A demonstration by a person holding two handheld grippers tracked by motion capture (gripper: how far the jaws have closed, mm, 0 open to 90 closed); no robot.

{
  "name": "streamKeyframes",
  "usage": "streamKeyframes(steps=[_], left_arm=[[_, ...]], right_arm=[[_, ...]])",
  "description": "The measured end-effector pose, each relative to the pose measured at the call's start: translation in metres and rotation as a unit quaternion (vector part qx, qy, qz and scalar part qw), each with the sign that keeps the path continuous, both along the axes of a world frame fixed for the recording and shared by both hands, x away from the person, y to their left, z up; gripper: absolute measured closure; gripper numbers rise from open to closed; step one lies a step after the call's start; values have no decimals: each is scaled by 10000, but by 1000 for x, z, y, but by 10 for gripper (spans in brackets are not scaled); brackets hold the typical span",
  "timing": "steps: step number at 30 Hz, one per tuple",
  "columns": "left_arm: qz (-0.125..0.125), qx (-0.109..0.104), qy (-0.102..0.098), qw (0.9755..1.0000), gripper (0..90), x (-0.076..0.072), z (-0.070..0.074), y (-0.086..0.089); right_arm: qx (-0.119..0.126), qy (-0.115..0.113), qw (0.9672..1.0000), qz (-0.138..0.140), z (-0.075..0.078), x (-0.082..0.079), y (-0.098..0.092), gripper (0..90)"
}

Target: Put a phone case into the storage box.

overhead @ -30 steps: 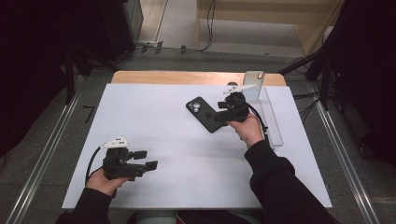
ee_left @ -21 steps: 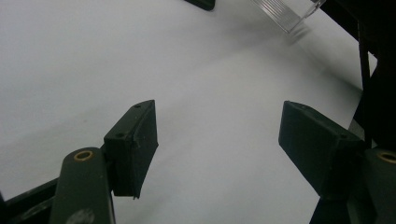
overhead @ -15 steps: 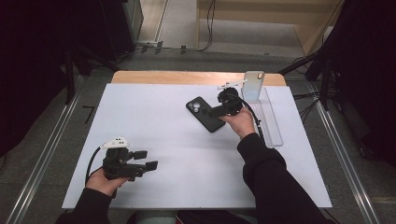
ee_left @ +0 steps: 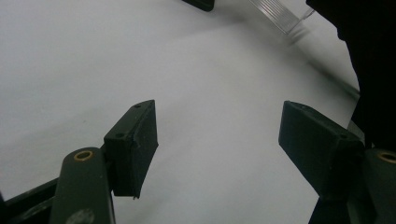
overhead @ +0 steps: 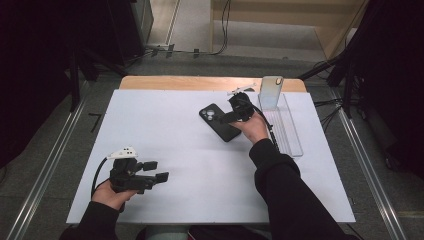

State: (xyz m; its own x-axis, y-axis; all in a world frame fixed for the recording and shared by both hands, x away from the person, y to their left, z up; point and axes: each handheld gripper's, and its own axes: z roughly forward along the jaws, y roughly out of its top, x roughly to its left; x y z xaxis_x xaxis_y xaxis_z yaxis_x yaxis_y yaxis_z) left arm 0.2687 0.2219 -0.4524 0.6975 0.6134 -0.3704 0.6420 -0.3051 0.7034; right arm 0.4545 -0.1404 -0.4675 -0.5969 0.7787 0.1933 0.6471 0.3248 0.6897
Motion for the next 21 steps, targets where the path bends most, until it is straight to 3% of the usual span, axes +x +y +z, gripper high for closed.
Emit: streamKeyframes(steps=[3, 8, 15, 21], left_arm=[[-2, -6, -5, 10000, 285, 0, 0, 0], [1, 1, 1, 10000, 285, 0, 0, 0], [4, 3, -5, 10000, 285, 0, 0, 0], [7, 33, -3, 10000, 285, 0, 0, 0]], right_arm=[[110, 110, 9999, 5, -5, 2, 1, 0], [-37, 135, 9999, 24, -11, 4, 5, 0], [16, 216, 9998, 32, -18, 5, 5, 0], [-107, 288, 9995, 66, -24, 3, 9, 0]])
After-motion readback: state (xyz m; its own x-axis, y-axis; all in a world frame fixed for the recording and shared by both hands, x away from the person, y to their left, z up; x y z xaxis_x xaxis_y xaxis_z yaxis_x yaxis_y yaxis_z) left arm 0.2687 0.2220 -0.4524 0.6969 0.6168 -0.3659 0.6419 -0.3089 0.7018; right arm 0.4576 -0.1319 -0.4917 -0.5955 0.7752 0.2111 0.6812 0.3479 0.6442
